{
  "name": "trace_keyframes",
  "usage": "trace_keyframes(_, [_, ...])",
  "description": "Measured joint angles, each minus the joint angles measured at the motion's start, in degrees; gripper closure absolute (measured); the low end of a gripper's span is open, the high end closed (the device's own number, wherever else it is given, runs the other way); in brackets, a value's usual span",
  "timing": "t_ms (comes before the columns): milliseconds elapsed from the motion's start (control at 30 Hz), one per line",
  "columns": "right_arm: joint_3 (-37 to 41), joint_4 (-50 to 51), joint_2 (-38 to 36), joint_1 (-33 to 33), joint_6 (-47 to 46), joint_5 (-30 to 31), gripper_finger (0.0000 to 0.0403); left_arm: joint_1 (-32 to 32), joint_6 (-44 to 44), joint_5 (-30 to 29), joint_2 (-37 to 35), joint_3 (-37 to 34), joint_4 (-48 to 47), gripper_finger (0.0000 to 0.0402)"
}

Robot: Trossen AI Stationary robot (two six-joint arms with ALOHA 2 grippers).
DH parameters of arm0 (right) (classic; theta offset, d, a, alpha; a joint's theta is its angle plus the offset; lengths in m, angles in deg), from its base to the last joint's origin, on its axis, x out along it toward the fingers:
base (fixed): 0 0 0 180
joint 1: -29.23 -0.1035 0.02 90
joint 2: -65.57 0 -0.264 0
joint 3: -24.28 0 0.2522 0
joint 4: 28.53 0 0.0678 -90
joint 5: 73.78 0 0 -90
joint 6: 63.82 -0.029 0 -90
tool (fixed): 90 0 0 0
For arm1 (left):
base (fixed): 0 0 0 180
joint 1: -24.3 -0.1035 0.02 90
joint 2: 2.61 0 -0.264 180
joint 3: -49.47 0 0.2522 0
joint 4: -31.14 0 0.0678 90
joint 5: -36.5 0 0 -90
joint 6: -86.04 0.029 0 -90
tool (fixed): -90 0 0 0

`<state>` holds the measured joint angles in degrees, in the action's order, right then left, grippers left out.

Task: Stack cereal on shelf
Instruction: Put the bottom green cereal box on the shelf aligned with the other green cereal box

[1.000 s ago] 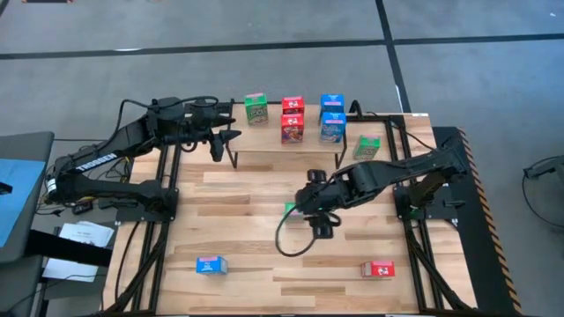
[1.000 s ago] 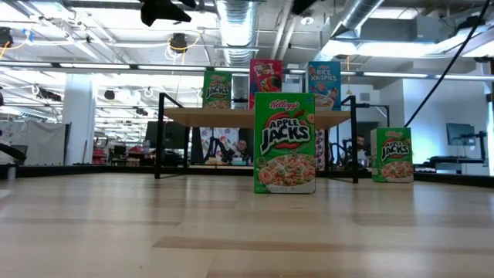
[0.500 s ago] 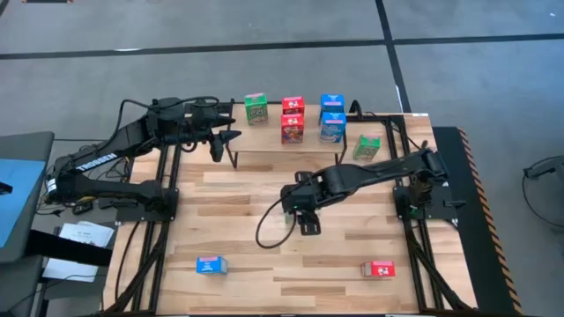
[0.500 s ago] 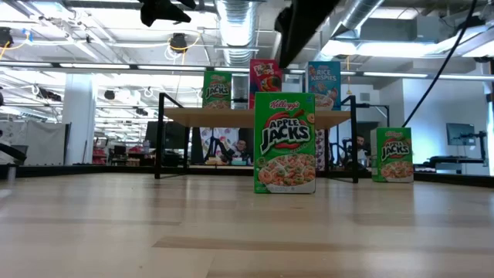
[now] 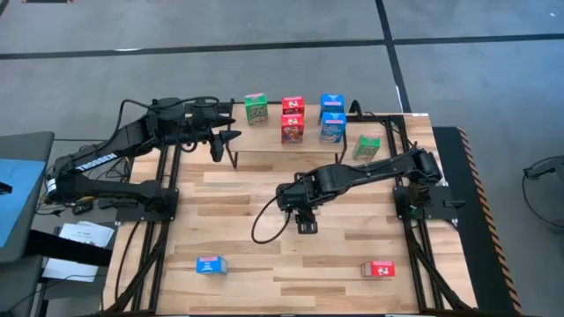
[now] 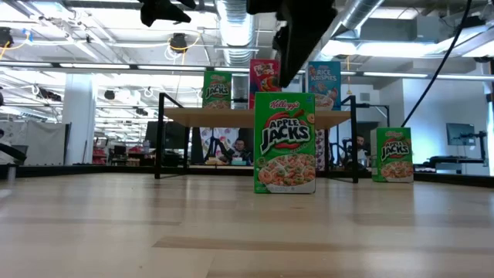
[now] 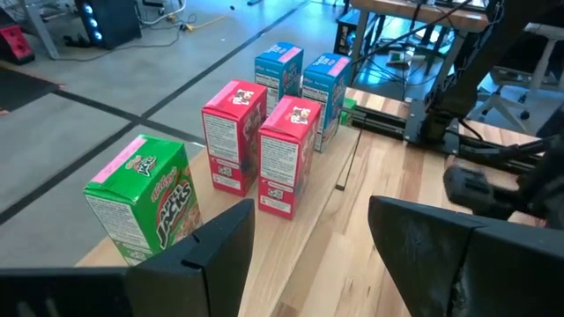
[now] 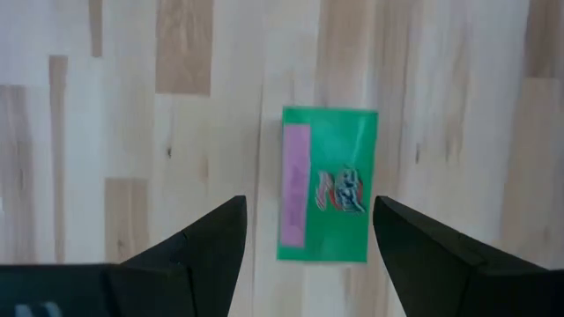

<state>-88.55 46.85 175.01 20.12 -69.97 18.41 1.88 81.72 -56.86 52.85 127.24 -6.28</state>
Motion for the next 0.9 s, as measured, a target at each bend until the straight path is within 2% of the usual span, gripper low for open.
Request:
trace_keyframes(633, [-0.41, 2.43, 2.33, 1.71, -1.17, -0.36, 0.0131, 0.00, 0.03, 0.01, -0.02, 0.00, -0.02, 0.0189])
trace_keyframes(900, [-3.14, 7.55, 2.33, 2.53, -5.83, -0.58, 0.0131, 0.00, 0.64, 0.00, -0.02, 0.00, -0.02, 0.0189])
